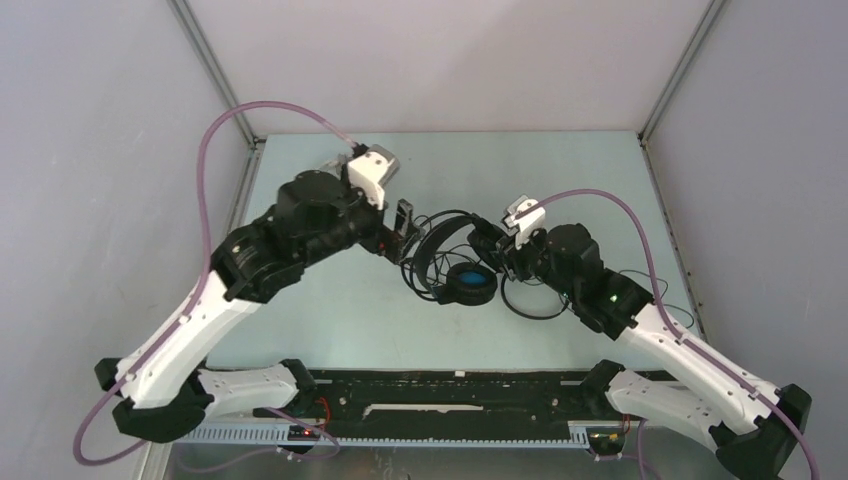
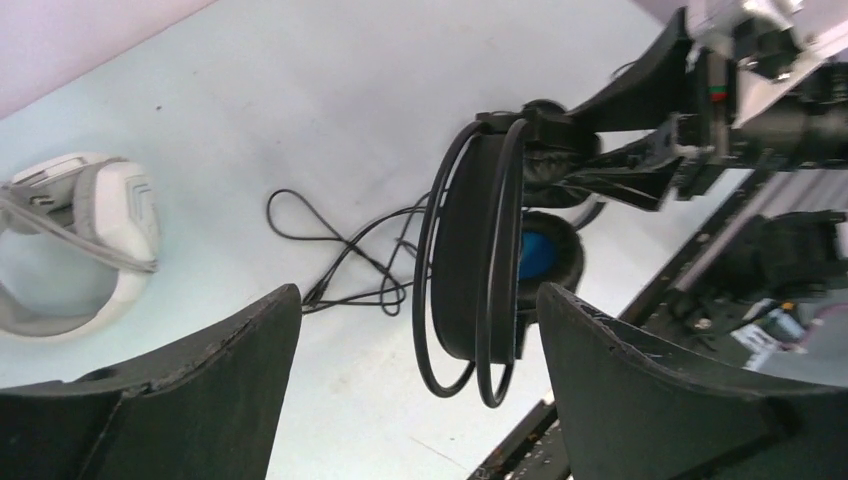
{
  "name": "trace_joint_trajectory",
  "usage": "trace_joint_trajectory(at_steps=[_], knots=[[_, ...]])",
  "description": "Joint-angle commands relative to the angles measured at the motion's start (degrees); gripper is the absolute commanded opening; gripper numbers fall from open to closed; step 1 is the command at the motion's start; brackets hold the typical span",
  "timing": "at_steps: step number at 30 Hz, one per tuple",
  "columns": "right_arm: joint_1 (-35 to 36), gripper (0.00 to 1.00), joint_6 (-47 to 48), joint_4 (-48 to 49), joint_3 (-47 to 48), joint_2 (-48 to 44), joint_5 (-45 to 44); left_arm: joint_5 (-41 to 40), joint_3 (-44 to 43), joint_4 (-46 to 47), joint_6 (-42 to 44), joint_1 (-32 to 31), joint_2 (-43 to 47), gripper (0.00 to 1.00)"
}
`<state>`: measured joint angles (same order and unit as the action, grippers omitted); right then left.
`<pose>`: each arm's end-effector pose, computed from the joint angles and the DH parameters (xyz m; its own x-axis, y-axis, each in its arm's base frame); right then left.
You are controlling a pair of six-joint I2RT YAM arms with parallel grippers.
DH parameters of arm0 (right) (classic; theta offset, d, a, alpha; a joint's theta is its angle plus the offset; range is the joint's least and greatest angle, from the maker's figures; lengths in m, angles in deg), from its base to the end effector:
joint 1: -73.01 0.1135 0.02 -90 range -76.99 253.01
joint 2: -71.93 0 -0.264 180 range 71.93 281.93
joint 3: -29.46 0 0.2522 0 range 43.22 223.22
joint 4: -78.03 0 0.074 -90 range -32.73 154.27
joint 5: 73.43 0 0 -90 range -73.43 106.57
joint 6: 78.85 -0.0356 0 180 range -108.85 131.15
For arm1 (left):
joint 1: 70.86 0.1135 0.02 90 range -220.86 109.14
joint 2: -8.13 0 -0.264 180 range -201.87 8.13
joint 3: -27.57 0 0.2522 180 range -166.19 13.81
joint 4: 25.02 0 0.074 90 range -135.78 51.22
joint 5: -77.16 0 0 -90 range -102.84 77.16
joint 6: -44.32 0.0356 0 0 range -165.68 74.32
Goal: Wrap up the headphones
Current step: Wrap the headphones cable around the headphones.
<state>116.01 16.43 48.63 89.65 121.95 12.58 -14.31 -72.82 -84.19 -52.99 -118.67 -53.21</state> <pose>0.1494 0.1360 0.3243 -0.1817 -0.2949 -0.9381 -0.6518 0.7504 -0.1097 0.1297 -0.1417 0.4663 -0.3213 0.1651 -0.9325 0.6892 0.7160 -0.1107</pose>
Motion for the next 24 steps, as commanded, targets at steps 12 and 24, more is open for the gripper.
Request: trace_joint_trajectory(at_steps=[12, 24], knots=[[-0.3, 0.21, -10.0, 0.6, 4.5, 0.6, -3.4, -30.6, -5.7, -3.8, 0.4, -14.4, -12.4, 0.99], [-0.5, 0.21, -11.4, 0.9, 4.5, 2.6, -2.7, -37.7, -8.5, -6.4, -2.7, -19.3, -18.3, 1.0]])
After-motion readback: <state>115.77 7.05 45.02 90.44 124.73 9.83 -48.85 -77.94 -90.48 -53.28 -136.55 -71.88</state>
